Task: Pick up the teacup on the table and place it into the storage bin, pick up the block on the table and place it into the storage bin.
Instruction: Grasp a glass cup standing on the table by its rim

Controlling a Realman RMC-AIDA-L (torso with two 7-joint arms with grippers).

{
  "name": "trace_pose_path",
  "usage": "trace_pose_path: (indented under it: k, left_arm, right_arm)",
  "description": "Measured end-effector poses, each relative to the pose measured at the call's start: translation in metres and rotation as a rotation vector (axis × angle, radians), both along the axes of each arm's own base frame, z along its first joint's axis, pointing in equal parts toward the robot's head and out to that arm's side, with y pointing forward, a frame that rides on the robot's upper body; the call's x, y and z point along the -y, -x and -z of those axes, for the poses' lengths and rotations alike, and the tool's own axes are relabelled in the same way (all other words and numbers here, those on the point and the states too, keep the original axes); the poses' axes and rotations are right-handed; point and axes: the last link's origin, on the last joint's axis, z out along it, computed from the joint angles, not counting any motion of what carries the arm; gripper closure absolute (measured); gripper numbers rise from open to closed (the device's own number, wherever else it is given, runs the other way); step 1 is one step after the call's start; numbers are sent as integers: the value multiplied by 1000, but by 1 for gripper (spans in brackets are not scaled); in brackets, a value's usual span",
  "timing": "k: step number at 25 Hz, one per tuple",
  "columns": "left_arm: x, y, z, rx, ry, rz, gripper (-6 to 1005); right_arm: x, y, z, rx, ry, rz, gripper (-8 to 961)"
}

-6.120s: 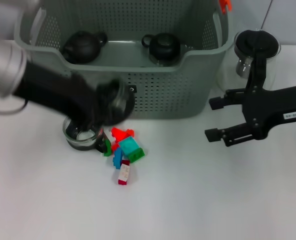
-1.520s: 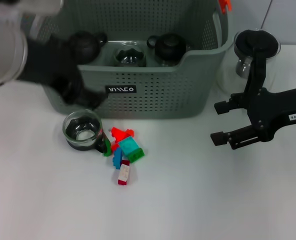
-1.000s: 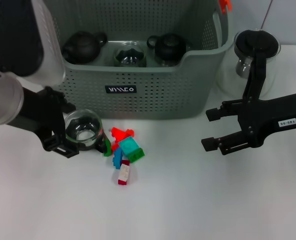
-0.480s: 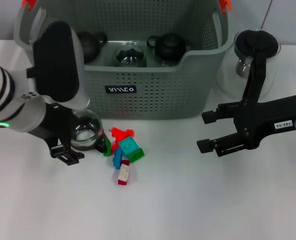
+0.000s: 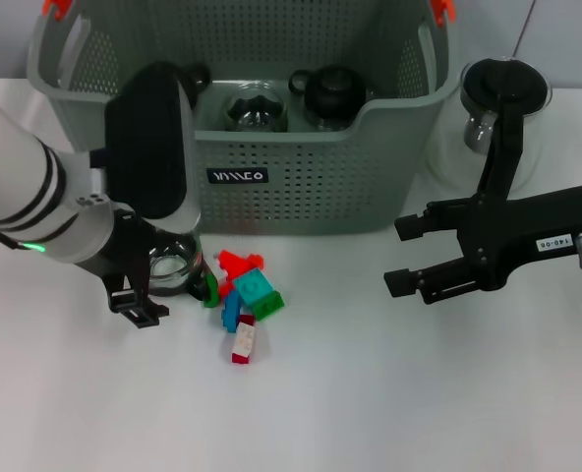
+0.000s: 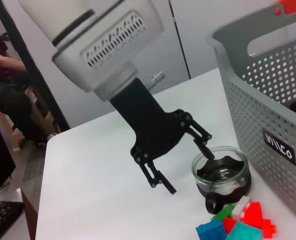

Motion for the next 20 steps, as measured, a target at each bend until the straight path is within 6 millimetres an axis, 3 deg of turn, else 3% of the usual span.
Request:
trace_pose_path:
  k: [20]
  left_arm:
    - [-10, 10, 21, -37, 37, 8, 163]
  right_arm:
    - [3, -1, 3, -9, 9, 22, 38]
